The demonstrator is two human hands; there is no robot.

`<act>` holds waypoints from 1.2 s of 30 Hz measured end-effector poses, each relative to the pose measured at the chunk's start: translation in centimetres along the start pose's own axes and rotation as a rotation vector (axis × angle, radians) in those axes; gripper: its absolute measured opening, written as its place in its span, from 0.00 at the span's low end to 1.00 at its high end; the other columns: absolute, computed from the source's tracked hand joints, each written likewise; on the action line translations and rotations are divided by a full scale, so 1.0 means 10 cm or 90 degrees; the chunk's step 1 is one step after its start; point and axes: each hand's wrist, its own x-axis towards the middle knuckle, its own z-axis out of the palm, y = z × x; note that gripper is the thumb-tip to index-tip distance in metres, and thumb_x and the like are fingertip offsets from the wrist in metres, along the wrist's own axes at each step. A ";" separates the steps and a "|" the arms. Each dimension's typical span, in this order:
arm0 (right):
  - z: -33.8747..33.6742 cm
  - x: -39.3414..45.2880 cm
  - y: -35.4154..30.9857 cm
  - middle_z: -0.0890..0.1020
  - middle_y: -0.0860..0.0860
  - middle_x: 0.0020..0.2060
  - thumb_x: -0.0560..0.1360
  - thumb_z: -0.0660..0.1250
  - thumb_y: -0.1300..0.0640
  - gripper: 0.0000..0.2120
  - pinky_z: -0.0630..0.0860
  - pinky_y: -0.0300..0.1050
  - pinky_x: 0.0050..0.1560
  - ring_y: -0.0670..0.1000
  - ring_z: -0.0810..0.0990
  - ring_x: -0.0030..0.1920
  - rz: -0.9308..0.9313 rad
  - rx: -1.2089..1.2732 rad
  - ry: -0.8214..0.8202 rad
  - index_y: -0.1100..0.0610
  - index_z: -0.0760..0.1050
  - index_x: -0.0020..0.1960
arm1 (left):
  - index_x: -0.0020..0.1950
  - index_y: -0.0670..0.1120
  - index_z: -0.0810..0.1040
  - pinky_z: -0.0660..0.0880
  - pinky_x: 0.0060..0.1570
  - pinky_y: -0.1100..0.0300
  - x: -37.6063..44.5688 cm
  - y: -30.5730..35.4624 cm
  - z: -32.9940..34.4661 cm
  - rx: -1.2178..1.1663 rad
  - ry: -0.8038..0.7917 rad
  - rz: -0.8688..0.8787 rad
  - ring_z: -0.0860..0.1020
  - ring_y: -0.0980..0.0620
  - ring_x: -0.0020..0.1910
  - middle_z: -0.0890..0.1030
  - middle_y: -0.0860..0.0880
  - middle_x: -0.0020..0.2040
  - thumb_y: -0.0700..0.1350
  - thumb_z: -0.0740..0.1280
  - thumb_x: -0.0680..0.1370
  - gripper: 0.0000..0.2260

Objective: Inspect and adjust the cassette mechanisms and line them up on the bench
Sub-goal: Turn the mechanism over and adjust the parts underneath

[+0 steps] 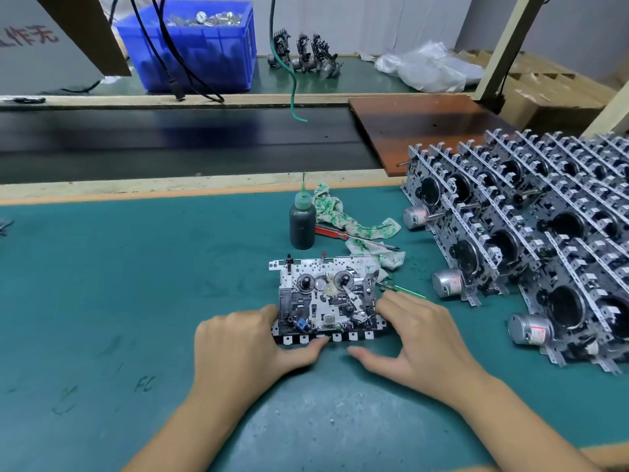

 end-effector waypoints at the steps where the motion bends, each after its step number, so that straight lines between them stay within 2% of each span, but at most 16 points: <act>1: -0.01 0.00 0.00 0.68 0.45 0.29 0.67 0.63 0.34 0.24 0.58 0.36 0.32 0.45 0.64 0.31 0.000 0.013 -0.005 0.56 0.69 0.33 | 0.22 0.46 0.72 0.61 0.21 0.63 0.00 0.00 0.00 0.000 0.004 0.000 0.72 0.46 0.16 0.69 0.48 0.16 0.71 0.59 0.61 0.28; 6: 0.02 0.01 -0.02 0.64 0.43 0.28 0.70 0.59 0.35 0.22 0.60 0.37 0.31 0.46 0.63 0.29 0.022 -0.020 0.011 0.52 0.62 0.32 | 0.25 0.48 0.75 0.64 0.20 0.62 0.02 -0.06 -0.01 -0.013 -0.003 0.053 0.73 0.47 0.18 0.71 0.49 0.17 0.77 0.56 0.59 0.31; 9: 0.01 0.02 -0.03 0.62 0.42 0.29 0.70 0.58 0.35 0.21 0.59 0.36 0.31 0.46 0.61 0.29 0.018 -0.037 0.018 0.51 0.59 0.33 | 0.25 0.48 0.75 0.64 0.20 0.62 0.02 -0.03 -0.01 -0.009 -0.013 0.049 0.74 0.47 0.18 0.71 0.50 0.17 0.78 0.55 0.59 0.33; 13: -0.01 0.00 -0.03 0.65 0.43 0.27 0.65 0.59 0.30 0.25 0.60 0.38 0.30 0.47 0.64 0.27 0.049 -0.015 0.005 0.52 0.62 0.31 | 0.25 0.48 0.72 0.60 0.22 0.65 -0.02 -0.04 -0.02 -0.023 -0.009 0.099 0.71 0.49 0.17 0.69 0.50 0.17 0.76 0.58 0.59 0.30; 16: 0.00 0.01 -0.07 0.64 0.44 0.25 0.65 0.59 0.30 0.26 0.61 0.39 0.27 0.47 0.64 0.25 0.093 -0.027 0.023 0.52 0.60 0.29 | 0.24 0.47 0.68 0.60 0.21 0.66 -0.02 -0.04 -0.03 -0.015 -0.001 0.117 0.71 0.49 0.17 0.68 0.50 0.17 0.75 0.59 0.60 0.29; 21: -0.01 -0.01 0.00 0.66 0.45 0.26 0.67 0.60 0.35 0.23 0.60 0.37 0.31 0.48 0.66 0.27 0.020 -0.021 0.004 0.54 0.64 0.30 | 0.26 0.48 0.73 0.62 0.20 0.63 -0.03 0.00 -0.03 0.009 -0.015 0.081 0.72 0.49 0.18 0.70 0.51 0.18 0.75 0.57 0.59 0.30; 25: -0.03 0.00 0.00 0.64 0.44 0.27 0.67 0.60 0.35 0.23 0.59 0.36 0.31 0.49 0.67 0.27 0.018 -0.030 -0.001 0.54 0.65 0.30 | 0.26 0.48 0.71 0.60 0.22 0.65 -0.02 -0.03 -0.03 -0.014 -0.016 0.101 0.72 0.50 0.19 0.69 0.51 0.18 0.74 0.59 0.60 0.28; 28: -0.02 0.00 -0.01 0.65 0.44 0.29 0.64 0.65 0.32 0.25 0.62 0.39 0.30 0.49 0.65 0.28 0.057 -0.009 -0.022 0.53 0.62 0.33 | 0.27 0.50 0.66 0.66 0.20 0.62 -0.02 -0.03 -0.01 -0.056 -0.012 0.128 0.71 0.50 0.19 0.69 0.50 0.18 0.73 0.60 0.61 0.25; 30: -0.02 0.01 -0.02 0.65 0.45 0.28 0.62 0.71 0.34 0.27 0.64 0.42 0.28 0.49 0.65 0.27 0.092 -0.007 -0.013 0.54 0.62 0.32 | 0.28 0.48 0.71 0.69 0.20 0.59 -0.02 -0.05 -0.02 -0.063 -0.028 0.149 0.72 0.50 0.20 0.69 0.50 0.18 0.73 0.61 0.62 0.26; 31: -0.01 0.01 -0.01 0.65 0.45 0.27 0.62 0.71 0.34 0.27 0.64 0.42 0.28 0.49 0.66 0.27 0.095 -0.010 -0.017 0.54 0.63 0.32 | 0.28 0.48 0.73 0.69 0.20 0.58 -0.02 -0.06 -0.02 -0.062 -0.029 0.154 0.72 0.50 0.20 0.70 0.50 0.18 0.72 0.61 0.63 0.26; 34: -0.04 0.00 0.07 0.69 0.47 0.29 0.67 0.63 0.33 0.26 0.64 0.42 0.30 0.49 0.67 0.29 0.047 0.019 -0.077 0.56 0.67 0.33 | 0.28 0.48 0.72 0.69 0.20 0.59 0.00 -0.06 -0.03 -0.050 -0.021 0.147 0.72 0.50 0.20 0.70 0.50 0.19 0.71 0.60 0.63 0.26; 36: -0.05 -0.01 0.09 0.68 0.47 0.29 0.69 0.60 0.35 0.25 0.64 0.40 0.29 0.48 0.66 0.29 0.015 0.005 -0.065 0.58 0.68 0.32 | 0.27 0.49 0.67 0.69 0.19 0.59 0.01 -0.08 -0.03 -0.061 -0.015 0.161 0.70 0.50 0.19 0.69 0.51 0.18 0.70 0.61 0.64 0.25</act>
